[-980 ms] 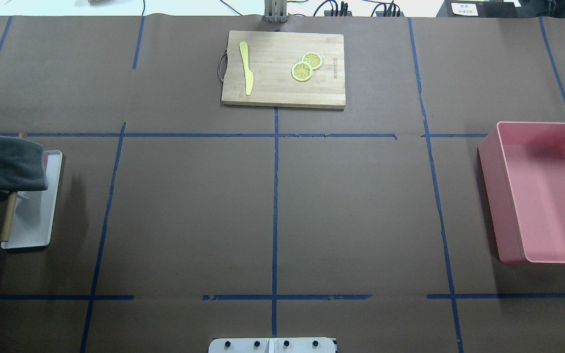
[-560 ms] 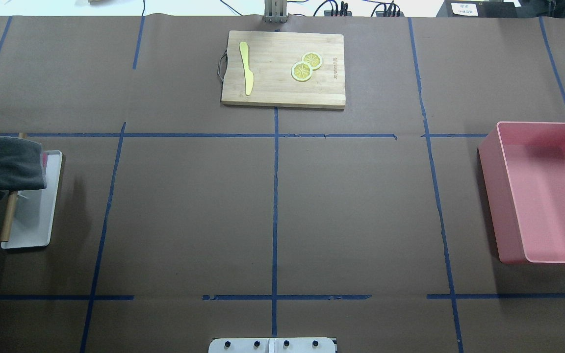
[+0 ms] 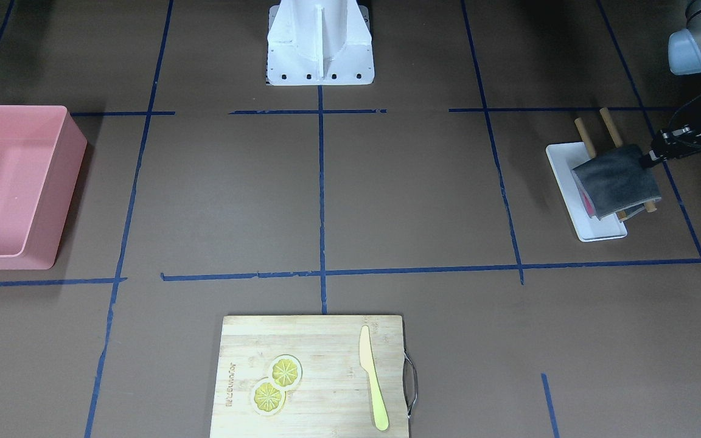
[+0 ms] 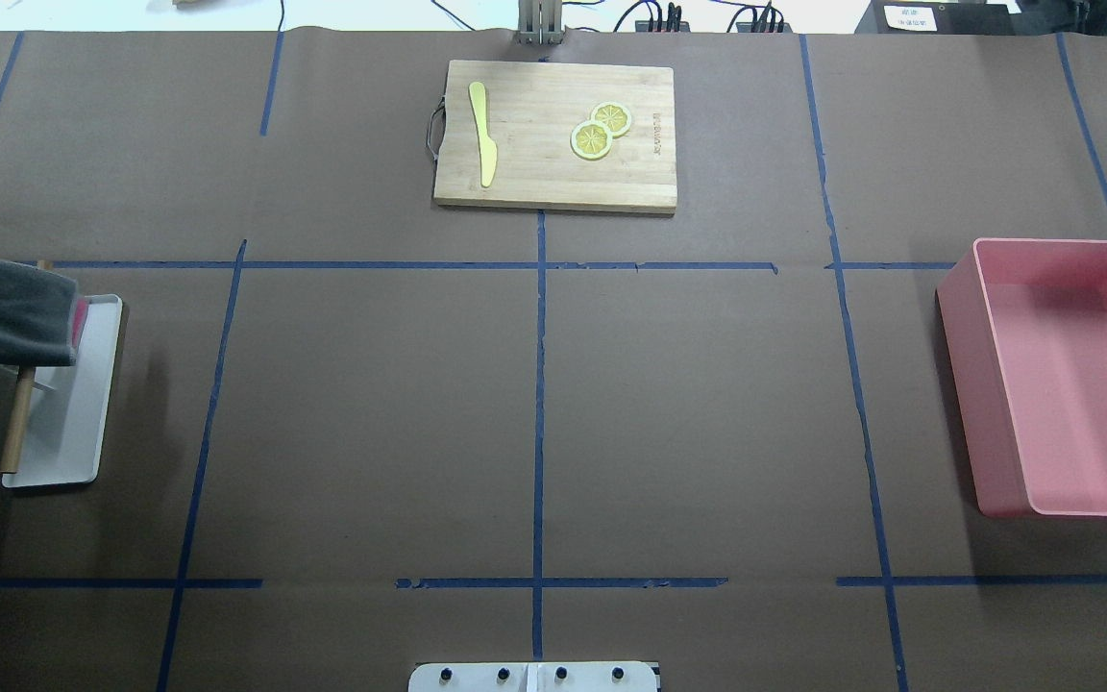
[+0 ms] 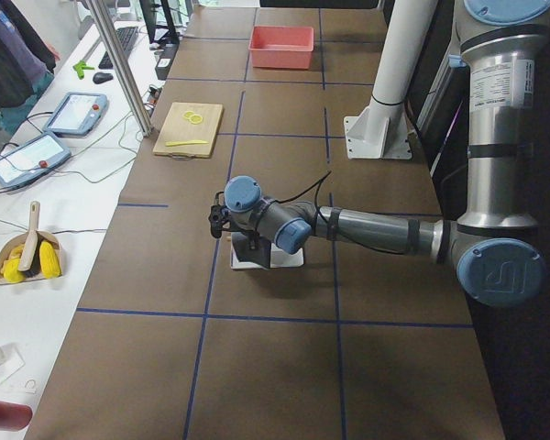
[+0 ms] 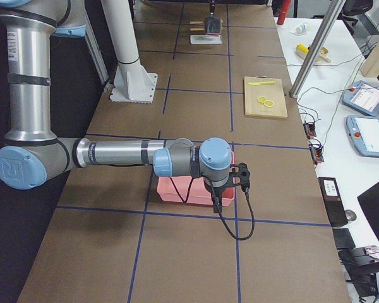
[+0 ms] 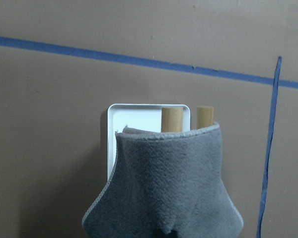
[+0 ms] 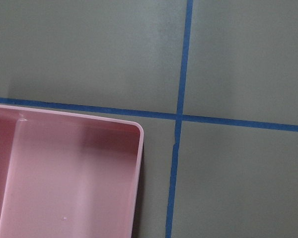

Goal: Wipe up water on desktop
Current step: 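Lift the grey towel off the tray with the left gripper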

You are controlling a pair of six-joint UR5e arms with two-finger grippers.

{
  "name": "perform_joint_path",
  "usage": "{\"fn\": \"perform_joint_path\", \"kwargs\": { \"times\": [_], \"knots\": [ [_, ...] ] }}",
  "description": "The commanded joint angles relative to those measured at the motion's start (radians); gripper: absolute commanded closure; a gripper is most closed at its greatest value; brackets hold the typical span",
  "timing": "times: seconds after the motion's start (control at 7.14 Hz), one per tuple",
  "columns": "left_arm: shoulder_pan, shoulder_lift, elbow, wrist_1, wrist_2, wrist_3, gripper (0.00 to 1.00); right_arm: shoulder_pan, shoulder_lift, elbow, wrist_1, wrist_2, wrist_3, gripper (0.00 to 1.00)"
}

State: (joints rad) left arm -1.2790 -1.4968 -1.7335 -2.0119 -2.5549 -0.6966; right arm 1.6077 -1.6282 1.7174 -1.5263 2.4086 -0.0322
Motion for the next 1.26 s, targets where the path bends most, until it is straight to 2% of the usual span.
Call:
{"fn": "perform_joint_path", "kwargs": {
  "times": [0.0, 0.14, 0.28, 0.56, 0.7, 0.84, 1.12],
  "knots": [
    [-0.064, -0.002, -0.011, 0.005, -0.062, 0.0, 1.0, 0.001, 0.001, 0.045, -0.002, 0.004, 0.003, 0.0],
    [-0.077, -0.006, -0.033, 0.025, -0.065, -0.003, 1.0, 0.0, -0.005, 0.039, 0.003, 0.001, 0.005, 0.0],
    [-0.077, -0.009, -0.1, 0.126, -0.065, -0.003, 1.0, 0.0, -0.009, 0.045, 0.003, 0.004, 0.005, 0.0],
    [-0.088, -0.083, -0.26, 0.388, -0.061, -0.004, 1.0, 0.0, -0.009, 0.041, 0.003, 0.004, 0.005, 0.0],
    [-0.092, -0.158, -0.314, 0.527, -0.056, -0.007, 1.0, 0.0, -0.007, 0.041, 0.0, 0.01, 0.006, 0.0],
    [-0.089, -0.277, -0.326, 0.648, -0.053, -0.05, 1.0, -0.002, -0.005, 0.042, 0.0, 0.035, 0.006, 0.0],
    [-0.033, -0.409, -0.321, 0.673, -0.053, -0.269, 1.0, -0.002, -0.001, 0.044, 0.003, 0.069, 0.002, 0.01]
  ]
}}
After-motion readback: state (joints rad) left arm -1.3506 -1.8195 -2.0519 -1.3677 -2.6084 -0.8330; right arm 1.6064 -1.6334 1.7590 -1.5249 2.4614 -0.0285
